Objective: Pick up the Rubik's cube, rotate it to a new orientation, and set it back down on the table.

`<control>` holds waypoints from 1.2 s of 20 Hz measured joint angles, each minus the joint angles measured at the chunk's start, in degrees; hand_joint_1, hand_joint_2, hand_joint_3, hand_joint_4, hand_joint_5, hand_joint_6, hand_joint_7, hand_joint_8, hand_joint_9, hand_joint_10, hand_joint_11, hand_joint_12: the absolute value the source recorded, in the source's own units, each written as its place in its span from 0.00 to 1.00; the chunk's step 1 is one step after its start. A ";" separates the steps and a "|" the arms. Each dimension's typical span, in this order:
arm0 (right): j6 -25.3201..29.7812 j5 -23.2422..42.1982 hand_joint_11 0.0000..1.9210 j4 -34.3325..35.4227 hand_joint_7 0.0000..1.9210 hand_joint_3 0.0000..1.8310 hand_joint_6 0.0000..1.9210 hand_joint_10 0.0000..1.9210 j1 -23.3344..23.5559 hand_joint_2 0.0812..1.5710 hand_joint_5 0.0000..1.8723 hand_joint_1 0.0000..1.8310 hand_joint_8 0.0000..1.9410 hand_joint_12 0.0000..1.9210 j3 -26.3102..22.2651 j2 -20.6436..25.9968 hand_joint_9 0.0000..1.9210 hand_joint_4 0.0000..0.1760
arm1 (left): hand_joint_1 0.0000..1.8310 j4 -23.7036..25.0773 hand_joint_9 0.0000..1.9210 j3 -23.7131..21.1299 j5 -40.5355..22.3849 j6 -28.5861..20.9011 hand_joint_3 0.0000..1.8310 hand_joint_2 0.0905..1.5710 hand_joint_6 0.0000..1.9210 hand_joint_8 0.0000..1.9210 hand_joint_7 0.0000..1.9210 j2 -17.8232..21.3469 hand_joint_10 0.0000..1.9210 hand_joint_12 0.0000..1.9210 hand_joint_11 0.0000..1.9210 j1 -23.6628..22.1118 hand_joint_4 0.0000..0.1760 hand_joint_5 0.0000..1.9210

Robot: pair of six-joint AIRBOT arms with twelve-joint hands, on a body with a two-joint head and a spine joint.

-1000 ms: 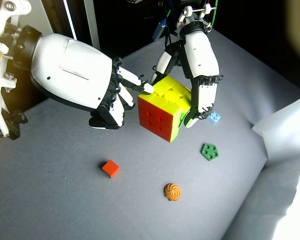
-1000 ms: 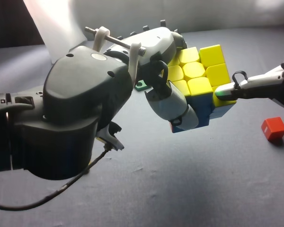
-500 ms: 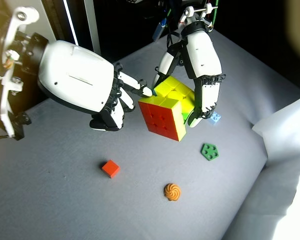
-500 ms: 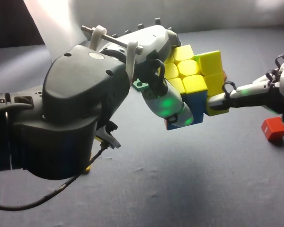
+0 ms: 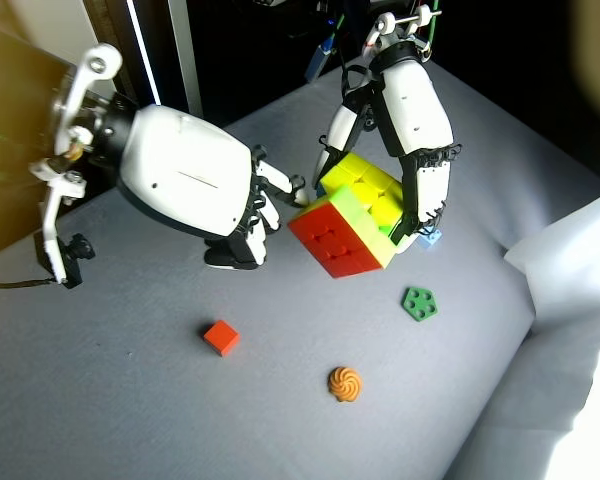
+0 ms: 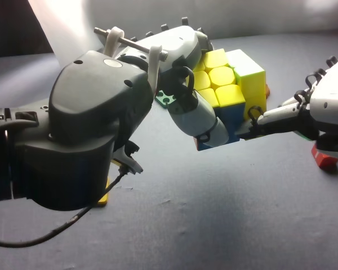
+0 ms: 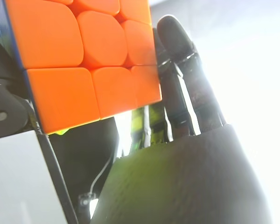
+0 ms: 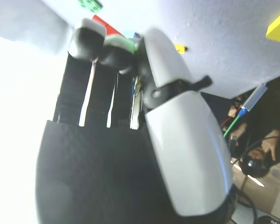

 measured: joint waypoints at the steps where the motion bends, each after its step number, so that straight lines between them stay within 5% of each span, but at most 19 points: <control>1: 0.02 -0.04 0.43 0.00 0.33 0.00 0.00 1.00 -0.02 0.79 0.11 0.80 0.98 1.00 0.00 -0.13 0.46 1.00 | 0.75 -0.04 0.41 0.00 0.00 0.02 0.00 0.72 0.52 0.58 0.50 0.00 0.72 0.66 0.26 0.00 0.00 0.44; 2: 0.00 -0.35 0.42 -0.02 0.30 0.01 0.01 1.00 -0.02 0.83 0.13 0.72 0.92 1.00 0.00 -0.31 0.45 1.00 | 0.75 -0.02 0.41 0.00 -0.02 0.04 0.00 0.72 0.52 0.59 0.49 0.00 0.71 0.66 0.26 0.00 0.00 0.45; 4: 0.02 -1.09 0.45 0.02 0.36 0.00 0.00 1.00 -0.02 0.78 0.12 0.83 1.00 1.00 0.11 -0.98 0.48 1.00 | 0.75 0.02 0.41 0.00 -0.04 0.02 0.00 0.72 0.53 0.60 0.49 0.00 0.72 0.64 0.27 -0.24 0.00 0.44; 6: -0.02 -1.79 0.42 0.07 0.29 0.02 0.00 1.00 -0.31 0.84 0.11 0.71 0.91 1.00 0.13 -1.49 0.45 1.00 | 0.74 0.00 0.40 0.00 -0.02 -0.02 0.00 0.72 0.52 0.61 0.48 0.00 0.73 0.66 0.25 -0.48 0.00 0.44; 11: 0.02 -2.19 0.43 0.39 0.28 0.02 0.00 1.00 -1.40 0.85 0.12 0.70 0.92 1.00 0.85 -2.36 0.46 1.00 | 0.75 0.13 0.41 0.00 0.00 0.00 0.00 0.72 0.53 0.61 0.48 0.00 0.72 0.64 0.27 -0.48 0.00 0.44; 12: 0.00 -2.23 0.42 0.37 0.34 0.00 0.00 1.00 -1.62 0.80 0.12 0.79 0.98 1.00 1.03 -2.54 0.47 1.00 | 0.80 0.13 0.43 0.00 0.00 -0.02 0.00 0.73 0.54 0.62 0.47 0.00 0.69 0.82 0.26 -0.48 0.00 0.43; 13: 0.02 -2.08 0.43 0.39 0.37 0.00 0.00 1.00 -1.68 0.78 0.11 0.82 1.00 1.00 1.03 -2.54 0.47 1.00 | 0.75 0.11 0.41 0.00 0.02 0.00 0.00 0.72 0.53 0.60 0.49 0.00 0.72 0.65 0.27 -0.48 0.00 0.44; 15: 0.00 -1.38 0.42 0.33 0.29 0.02 0.00 1.00 -1.29 0.84 0.12 0.70 0.92 1.00 1.20 -2.49 0.46 1.00 | 0.74 -0.04 0.40 0.00 0.15 0.00 0.00 0.72 0.53 0.61 0.48 0.00 0.72 0.63 0.28 -0.52 0.00 0.44; 16: -0.04 -1.14 0.43 0.17 0.37 0.00 0.00 1.00 -1.20 0.78 0.12 0.82 1.00 1.00 1.20 -2.43 0.48 1.00 | 0.80 -0.04 0.43 0.00 0.11 -0.02 0.00 0.72 0.53 0.61 0.48 0.00 0.69 0.82 0.26 -0.57 0.00 0.44; 17: -0.20 -0.35 0.41 -0.04 0.31 0.01 0.00 1.00 -0.17 0.82 0.13 0.73 0.92 1.00 1.20 -2.12 0.46 1.00 | 0.75 0.15 0.41 0.00 0.15 -0.02 0.00 0.72 0.52 0.60 0.49 0.00 0.72 0.66 0.27 -0.59 0.00 0.44; 18: -0.20 0.81 0.40 -0.09 0.34 0.00 0.00 1.00 0.76 0.79 0.13 0.81 0.98 1.00 1.20 -1.42 0.46 1.00 | 0.75 0.17 0.41 0.00 0.11 0.00 0.00 0.72 0.53 0.60 0.48 0.00 0.72 0.65 0.27 -0.59 0.00 0.45; 21: -0.17 4.28 0.41 -0.26 0.30 0.02 0.00 1.00 3.48 0.83 0.14 0.71 0.89 1.00 0.61 1.16 0.45 1.00 | 0.75 -0.07 0.42 0.00 0.02 0.02 0.00 0.72 0.52 0.59 0.49 0.00 0.71 0.64 0.27 -0.59 0.00 0.45; 22: -0.17 5.38 0.43 -0.44 0.35 0.00 0.00 1.00 4.22 0.78 0.14 0.81 0.98 1.00 0.42 1.95 0.47 1.00 | 0.75 -0.09 0.41 0.00 0.15 0.02 0.00 0.72 0.52 0.60 0.49 0.00 0.72 0.64 0.27 -0.59 0.00 0.44; 24: -0.20 7.23 0.41 -0.59 0.29 0.02 0.00 1.00 5.68 0.84 0.12 0.71 0.90 1.00 -0.22 3.74 0.43 1.00 | 0.75 -0.35 0.41 0.00 0.70 0.02 0.00 0.72 0.50 0.59 0.49 0.00 0.71 0.64 0.26 -0.63 0.00 0.46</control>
